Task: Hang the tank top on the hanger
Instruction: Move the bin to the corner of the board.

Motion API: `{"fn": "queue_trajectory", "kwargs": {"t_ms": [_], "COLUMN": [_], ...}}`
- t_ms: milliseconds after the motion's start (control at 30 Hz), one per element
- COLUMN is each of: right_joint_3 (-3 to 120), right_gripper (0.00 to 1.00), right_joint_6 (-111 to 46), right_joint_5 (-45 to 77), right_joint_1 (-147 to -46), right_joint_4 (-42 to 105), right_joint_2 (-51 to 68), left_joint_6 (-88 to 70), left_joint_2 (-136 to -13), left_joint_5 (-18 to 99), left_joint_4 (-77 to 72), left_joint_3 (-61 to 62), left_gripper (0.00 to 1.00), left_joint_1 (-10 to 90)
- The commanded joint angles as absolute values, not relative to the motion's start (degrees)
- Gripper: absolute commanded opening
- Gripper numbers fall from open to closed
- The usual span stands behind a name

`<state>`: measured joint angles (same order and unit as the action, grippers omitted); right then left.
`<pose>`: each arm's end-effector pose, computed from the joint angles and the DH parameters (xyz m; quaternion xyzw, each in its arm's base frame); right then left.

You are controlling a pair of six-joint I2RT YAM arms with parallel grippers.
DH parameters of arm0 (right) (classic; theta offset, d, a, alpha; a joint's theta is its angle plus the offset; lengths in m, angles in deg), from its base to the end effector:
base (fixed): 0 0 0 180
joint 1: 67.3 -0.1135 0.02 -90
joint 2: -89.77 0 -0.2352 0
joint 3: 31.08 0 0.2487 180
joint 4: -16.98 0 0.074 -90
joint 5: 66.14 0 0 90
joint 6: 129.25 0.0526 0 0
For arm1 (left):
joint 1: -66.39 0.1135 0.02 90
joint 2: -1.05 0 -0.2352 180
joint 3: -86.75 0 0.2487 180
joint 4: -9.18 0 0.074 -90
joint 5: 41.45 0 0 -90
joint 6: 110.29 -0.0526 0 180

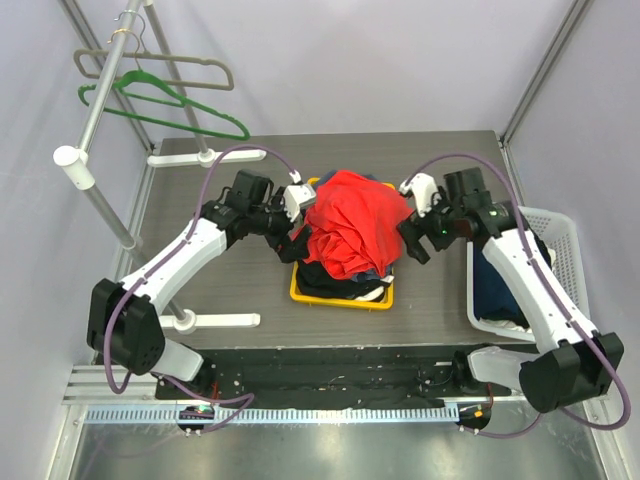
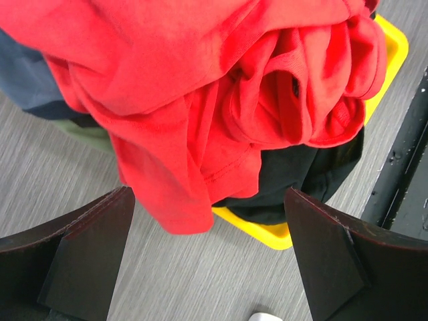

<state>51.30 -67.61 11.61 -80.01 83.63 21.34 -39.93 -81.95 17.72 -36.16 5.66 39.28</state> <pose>0.2423 0.0661 0.2924 -0.3624 0.8703 0.0569 0.3288 0.2733 -0.1702 0.2512 0.4451 0.7856 -0.2699 0.3345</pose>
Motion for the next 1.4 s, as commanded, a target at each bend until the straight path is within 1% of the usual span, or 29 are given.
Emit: {"fn": "queue_trajectory", "kwargs": {"t_ms": [0,100,167,200,233,267,367,433,467,500,600,700,800,933,1033,1133,1367], "right_joint_3": [53.3,53.8,54.5,54.7,54.8,54.6,53.7,53.2,52.4,52.0,50.3,49.5,48.8,47.7,46.4,44.8,42.7], "right_gripper": [1.0,1.0,1.0,1.0,1.0,1.0,1.0,0.96,0.95,0.93,0.92,0.91,0.91,0.91,0.91,0.9,0.83], "right_joint_6": [-69.1,-69.8,-72.6,-78.0,-80.1,-81.4,-82.4,-81.2,-80.7,-79.7,-78.5,-77.2,-76.0,-75.4,-74.9,-74.2,-72.8], "right_joint_5": [5.8,6.5,3.1,0.0,-2.2,-4.3,-4.3,-3.7,-2.6,-1.9,1.3,4.8,7.2,7.4,8.4,10.3,12.1], "right_joint_1": [-84.2,-88.0,-89.3,-89.6,-90.1,-91.3,-97.1,-102.0,-105.5,-107.0,-111.1,-113.8,-114.8,-115.6,-116.7,-117.7,-119.5], "right_joint_4": [81.6,81.1,85.2,87.4,92.2,93.6,97.1,97.8,97.4,96.8,93.5,88.7,83.4,79.3,77.4,74.5,70.1], "right_joint_2": [19.1,16.9,16.9,18.1,18.7,19.6,20.6,19.1,17.8,17.1,14.1,10.9,9.4,6.4,4.7,2.8,-1.5], "left_joint_6": [-39.7,-40.8,-41.4,-41.8,-42.0,-42.3,-42.9,-42.7,-42.5,-42.5,-43.4,-43.8,-44.1,-43.3,-43.7,-43.9,-43.8], "left_joint_2": [-81.8,-81.7,-81.4,-80.4,-79.8,-79.0,-76.5,-76.0,-75.5,-75.2,-74.1,-73.0,-72.0,-70.6,-69.5,-69.1,-67.9], "left_joint_5": [14.0,14.9,15.3,16.2,16.6,17.2,19.5,23.0,26.6,28.1,32.3,33.3,34.1,41.4,43.4,44.2,46.1], "left_joint_4": [-32.4,-32.8,-34.7,-35.3,-35.8,-36.4,-39.1,-40.2,-40.1,-40.0,-40.6,-41.9,-42.1,-41.0,-41.1,-41.6,-41.8], "left_joint_3": [4.7,5.0,4.8,4.7,4.8,5.1,5.2,4.7,4.9,5.0,5.5,5.6,6.3,7.5,7.8,8.1,8.9], "left_gripper": [1.0,1.0,1.0,1.0,1.0,1.0,1.0,1.0,1.0,1.0,1.0,1.0,1.0,1.0,1.0,1.0,1.0], "left_joint_1": [39.1,39.1,39.1,39.1,39.1,39.1,39.2,39.2,39.2,39.2,39.3,39.4,39.4,39.6,39.8,39.9,40.3]}}
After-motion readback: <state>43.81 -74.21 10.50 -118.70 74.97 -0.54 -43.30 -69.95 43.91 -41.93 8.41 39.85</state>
